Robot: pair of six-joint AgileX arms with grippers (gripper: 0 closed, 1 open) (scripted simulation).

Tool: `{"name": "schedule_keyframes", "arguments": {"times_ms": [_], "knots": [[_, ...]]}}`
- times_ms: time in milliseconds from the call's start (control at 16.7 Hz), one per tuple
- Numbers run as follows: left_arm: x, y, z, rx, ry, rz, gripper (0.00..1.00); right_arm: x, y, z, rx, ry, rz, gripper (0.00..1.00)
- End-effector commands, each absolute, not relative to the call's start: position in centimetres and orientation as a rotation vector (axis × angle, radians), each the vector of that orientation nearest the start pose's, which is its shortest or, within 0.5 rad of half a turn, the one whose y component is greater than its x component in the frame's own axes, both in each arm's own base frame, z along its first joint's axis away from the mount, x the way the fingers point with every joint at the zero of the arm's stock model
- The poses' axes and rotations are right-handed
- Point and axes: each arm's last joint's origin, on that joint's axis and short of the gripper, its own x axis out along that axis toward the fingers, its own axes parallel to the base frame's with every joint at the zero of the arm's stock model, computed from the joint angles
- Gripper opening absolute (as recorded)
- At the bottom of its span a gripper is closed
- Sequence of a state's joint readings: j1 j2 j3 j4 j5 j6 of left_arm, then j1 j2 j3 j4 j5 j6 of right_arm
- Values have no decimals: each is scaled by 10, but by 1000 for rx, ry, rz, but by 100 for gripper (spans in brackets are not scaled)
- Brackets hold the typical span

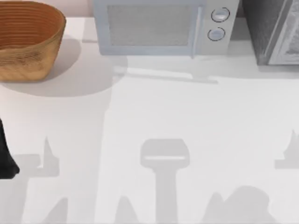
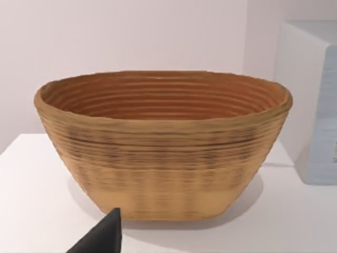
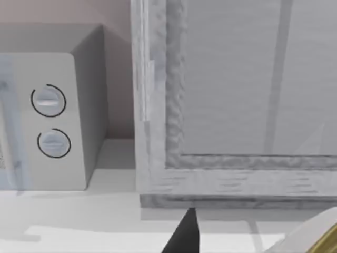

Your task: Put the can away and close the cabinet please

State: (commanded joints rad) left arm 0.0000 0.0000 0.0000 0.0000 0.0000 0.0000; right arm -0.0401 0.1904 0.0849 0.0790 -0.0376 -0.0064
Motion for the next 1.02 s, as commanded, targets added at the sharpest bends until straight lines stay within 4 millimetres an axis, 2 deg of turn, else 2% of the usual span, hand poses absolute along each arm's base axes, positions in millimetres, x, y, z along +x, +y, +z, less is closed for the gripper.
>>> {"name": "schedule_keyframes", "arguments": {"times_ms": [300, 660, 840, 1020], "knots": [[106, -1, 160, 0, 0, 0, 100, 106, -1, 161, 0, 0, 0, 0], [106, -1, 160, 0, 0, 0, 100, 106, -1, 161, 1, 0, -1, 0], [106, -1, 160, 0, 0, 0, 100, 105, -1, 175, 1, 10, -10, 0], [106, -1, 160, 0, 0, 0, 100, 107, 0, 210, 0, 27, -11, 0]]}}
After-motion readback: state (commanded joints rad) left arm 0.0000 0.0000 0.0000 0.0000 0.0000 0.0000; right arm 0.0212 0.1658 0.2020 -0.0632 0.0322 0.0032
